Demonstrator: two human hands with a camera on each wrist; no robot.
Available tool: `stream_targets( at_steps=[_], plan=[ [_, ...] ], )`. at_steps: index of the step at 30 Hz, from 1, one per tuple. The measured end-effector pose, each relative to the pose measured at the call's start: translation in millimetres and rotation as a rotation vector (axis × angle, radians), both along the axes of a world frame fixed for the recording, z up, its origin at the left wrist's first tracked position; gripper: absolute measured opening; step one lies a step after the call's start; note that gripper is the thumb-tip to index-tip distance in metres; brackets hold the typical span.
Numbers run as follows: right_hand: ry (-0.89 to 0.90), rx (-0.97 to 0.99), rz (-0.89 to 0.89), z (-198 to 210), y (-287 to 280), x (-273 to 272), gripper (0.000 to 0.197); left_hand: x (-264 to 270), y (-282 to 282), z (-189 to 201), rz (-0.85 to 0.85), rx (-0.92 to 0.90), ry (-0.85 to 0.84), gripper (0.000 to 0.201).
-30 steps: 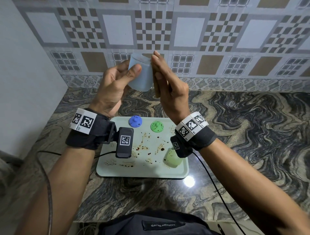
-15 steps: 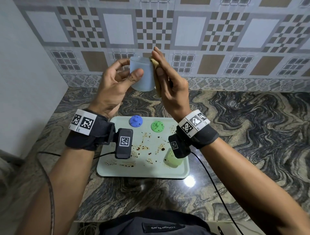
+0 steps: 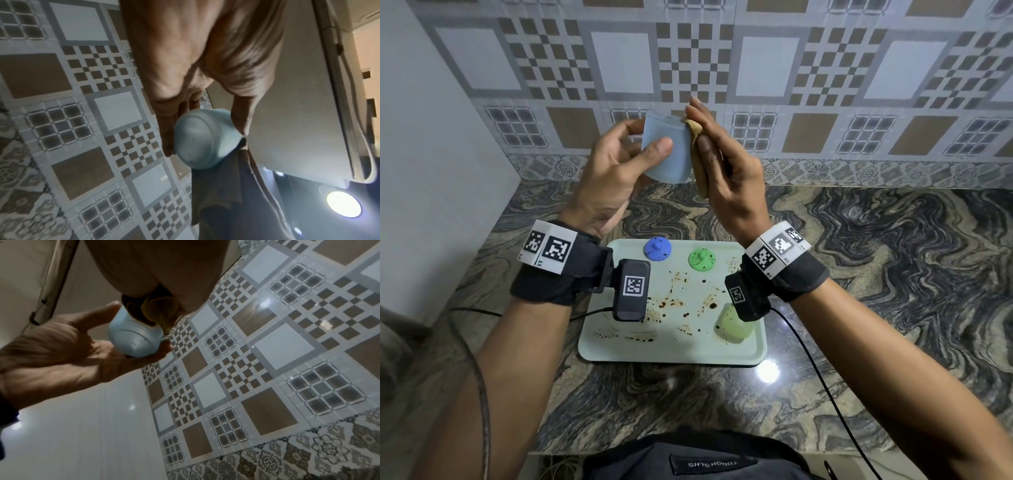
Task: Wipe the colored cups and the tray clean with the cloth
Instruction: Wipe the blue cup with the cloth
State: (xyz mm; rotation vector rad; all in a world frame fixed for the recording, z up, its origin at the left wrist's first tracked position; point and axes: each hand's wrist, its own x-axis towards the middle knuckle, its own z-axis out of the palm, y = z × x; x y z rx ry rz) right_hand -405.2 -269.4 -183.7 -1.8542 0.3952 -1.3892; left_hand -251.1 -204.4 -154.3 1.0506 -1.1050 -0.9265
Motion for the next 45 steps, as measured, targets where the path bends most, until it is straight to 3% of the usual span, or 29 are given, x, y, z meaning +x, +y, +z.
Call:
stream_targets(
  at_steps=[5, 12, 16, 19, 24, 27, 30, 33, 35, 38, 40, 43, 45],
  plan=[
    [-0.019, -0.001, -0.001, 2.0, 2.7, 1.3, 0.041, -0.9, 2.9, 3.9, 0.019, -0.016, -0.114, 0.054],
    [-0.025, 0.009, 0.003, 9.0, 4.7, -0.4, 0.039, -3.5, 3.3, 3.1, -0.014, -0.001, 0.042, 0.037],
    [-0.003, -0.025, -0.054, 4.6, 2.7, -0.1, 0.038, -5.7, 2.2, 6.9, 0.032, -0.037, -0.07, 0.051],
    [-0.027, -0.001, -0.022, 1.9, 2.1, 1.8, 0.037, -1.9, -0.3, 3.3, 0.095, -0.06, -0.041, 0.065],
    [-0.031, 0.04, -0.037, -2.4, 0.6, 3.9, 0.037, -0.8, -0.1, -0.6, 0.005, -0.009, -0.089, 0.046],
    [-0.047, 0.081, -0.045, -8.4, 0.6, 6.0, 0.039, -2.6, -1.9, 1.3, 0.063, -0.019, -0.256, 0.059],
    [-0.071, 0.124, -0.021, -10.6, 2.1, 6.7, 0.039, -1.3, -3.9, -1.7, 0.141, -0.029, -0.217, 0.068],
    [-0.094, 0.146, 0.001, -11.1, 1.2, 5.2, 0.039, 0.6, -4.5, -6.4, 0.045, 0.003, -0.115, 0.05],
    [-0.071, 0.127, -0.01, -13.0, 2.2, 5.0, 0.038, -0.2, -3.4, -5.6, 0.008, 0.028, -0.164, 0.042],
    [-0.036, 0.114, -0.022, -17.9, 5.8, 6.4, 0.036, 0.2, -3.1, -5.7, 0.117, -0.002, -0.328, 0.056],
    [-0.044, 0.137, -0.024, -18.8, 7.1, 7.5, 0.036, 3.2, -1.0, -6.5, 0.154, 0.004, -0.296, 0.065],
    [-0.052, 0.174, -0.007, -19.4, 9.4, 12.6, 0.037, 12.6, 3.4, -10.1, 0.069, 0.049, -0.18, 0.045],
    [-0.04, 0.174, 0.018, -20.7, 13.9, 19.6, 0.037, 17.7, 9.0, -8.9, 0.032, 0.068, -0.211, 0.036]
  ],
)
